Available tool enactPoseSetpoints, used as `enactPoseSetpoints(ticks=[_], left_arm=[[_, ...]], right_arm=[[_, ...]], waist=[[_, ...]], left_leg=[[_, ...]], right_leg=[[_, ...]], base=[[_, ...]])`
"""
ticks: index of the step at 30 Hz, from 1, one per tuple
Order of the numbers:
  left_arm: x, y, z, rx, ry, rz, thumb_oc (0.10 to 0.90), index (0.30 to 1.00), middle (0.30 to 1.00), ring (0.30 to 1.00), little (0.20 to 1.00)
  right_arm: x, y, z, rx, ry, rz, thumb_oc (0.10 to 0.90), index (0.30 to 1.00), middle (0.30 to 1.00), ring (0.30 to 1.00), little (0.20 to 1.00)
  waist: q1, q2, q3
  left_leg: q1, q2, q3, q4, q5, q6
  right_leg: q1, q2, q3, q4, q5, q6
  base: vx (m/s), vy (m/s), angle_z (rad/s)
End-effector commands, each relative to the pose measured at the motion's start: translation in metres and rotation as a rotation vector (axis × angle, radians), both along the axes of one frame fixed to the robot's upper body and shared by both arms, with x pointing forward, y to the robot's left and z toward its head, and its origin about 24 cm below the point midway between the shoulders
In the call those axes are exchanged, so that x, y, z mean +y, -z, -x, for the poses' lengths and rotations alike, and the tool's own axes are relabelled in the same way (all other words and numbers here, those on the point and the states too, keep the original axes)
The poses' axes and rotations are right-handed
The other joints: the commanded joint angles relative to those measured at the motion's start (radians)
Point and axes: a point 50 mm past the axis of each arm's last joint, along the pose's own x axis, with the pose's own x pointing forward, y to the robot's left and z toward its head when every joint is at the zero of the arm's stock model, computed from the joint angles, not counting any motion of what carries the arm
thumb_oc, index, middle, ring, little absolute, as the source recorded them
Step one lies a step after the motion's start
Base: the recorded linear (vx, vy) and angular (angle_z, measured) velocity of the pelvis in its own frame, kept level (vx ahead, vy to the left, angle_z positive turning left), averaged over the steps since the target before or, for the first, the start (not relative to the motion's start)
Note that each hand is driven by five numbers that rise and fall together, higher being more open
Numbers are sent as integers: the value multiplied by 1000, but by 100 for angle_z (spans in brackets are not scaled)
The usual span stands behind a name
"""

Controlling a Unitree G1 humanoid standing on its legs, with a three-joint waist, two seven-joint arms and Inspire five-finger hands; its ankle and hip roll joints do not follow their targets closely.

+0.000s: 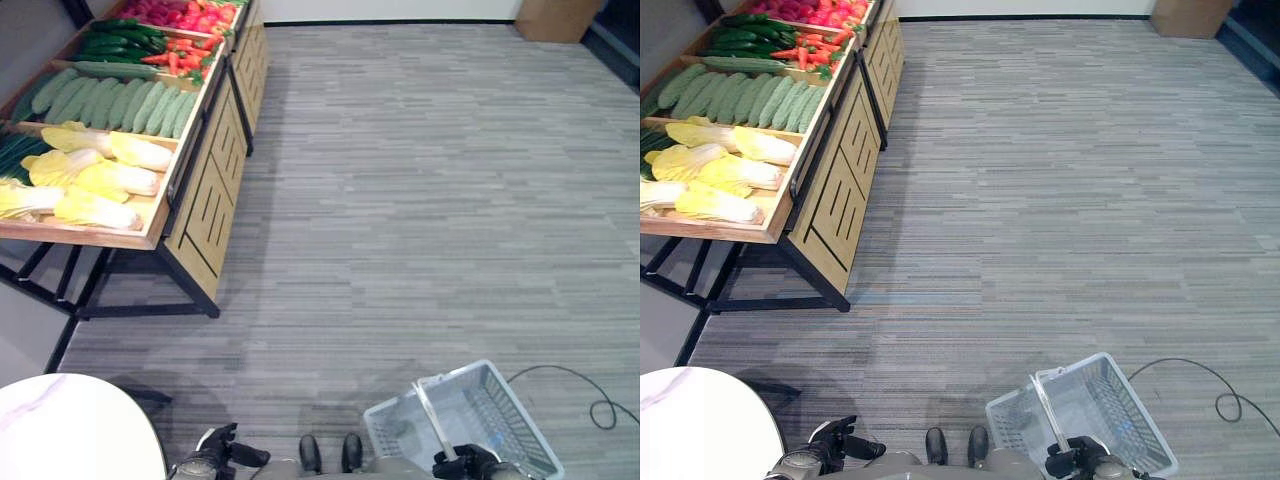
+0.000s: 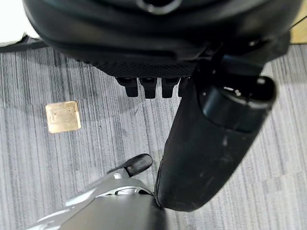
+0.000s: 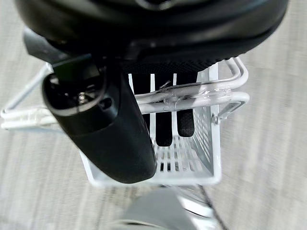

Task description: Get the vegetables into the basket

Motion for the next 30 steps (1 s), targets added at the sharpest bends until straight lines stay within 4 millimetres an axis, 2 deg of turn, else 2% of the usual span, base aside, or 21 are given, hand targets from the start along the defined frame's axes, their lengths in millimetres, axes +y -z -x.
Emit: enactPoseSetpoints(ticks=[1, 10, 21, 24, 26, 28, 29, 30], left_arm=[[19, -4, 1, 14, 19, -68, 900, 1000, 1000, 1000, 1000], [22, -5, -1, 12, 16, -76, 900, 1000, 1000, 1000, 1000], [19, -4, 0, 18, 19, -68, 900, 1000, 1000, 1000, 1000], [21, -4, 2, 23, 7, -68, 900, 1000, 1000, 1000, 1000], [23, -6, -3, 6, 5, -72, 900, 1000, 1000, 1000, 1000], [25, -8, -9, -16, 3, -79, 900, 1000, 1000, 1000, 1000], [26, -9, -11, -24, -2, -83, 900, 1000, 1000, 1000, 1000], [28, -11, -14, -30, -7, -85, 900, 1000, 1000, 1000, 1000]], right_arm=[[13, 5, 4, 11, -24, -32, 400, 300, 300, 300, 300], [14, 5, 4, 14, -25, -35, 400, 300, 300, 300, 300], [17, 6, 5, 26, -48, -37, 400, 300, 300, 300, 300], [17, 6, 2, 21, -64, -34, 400, 300, 300, 300, 300], [17, 4, -3, 6, -60, -38, 400, 300, 300, 300, 300], [19, 3, -8, -9, -81, -43, 400, 300, 300, 300, 300], [19, 3, -10, -13, -88, -41, 400, 300, 300, 300, 300], [20, 3, -9, -8, -100, -40, 400, 300, 300, 300, 300]], waist=[[10, -60, -21], [13, -62, -15], [13, -65, -27], [22, -69, -11], [16, -69, 9], [19, -61, 20], [26, -60, 20], [36, -66, 14]], left_leg=[[17, -14, -15, 10, -96, -41], [3, -22, -23, 36, -111, -32], [22, -20, -24, 36, -120, -34], [16, -12, -12, 56, -130, -26], [3, -8, -25, 75, -127, -25], [-18, 0, -38, 87, -122, -29], [-30, 6, -34, 91, -121, -28], [-42, 3, -37, 102, -124, -31]], right_leg=[[-75, -196, 35, 20, 38, 136], [-81, -205, 36, 33, 49, 142], [-65, -202, 32, 30, 35, 140], [-113, -188, 43, 134, 24, 145], [-148, -180, 77, 224, 17, 149], [-150, -210, 99, 191, 38, 148], [-159, -228, 88, 176, 57, 143], [-134, -245, 50, 126, 53, 137]], base=[[13, 45, -1], [16, 38, 1], [15, 8, 2], [-7, 0, -25], [-42, -29, -38], [-68, -54, 21], [-47, -117, 40], [-13, -120, 5]])
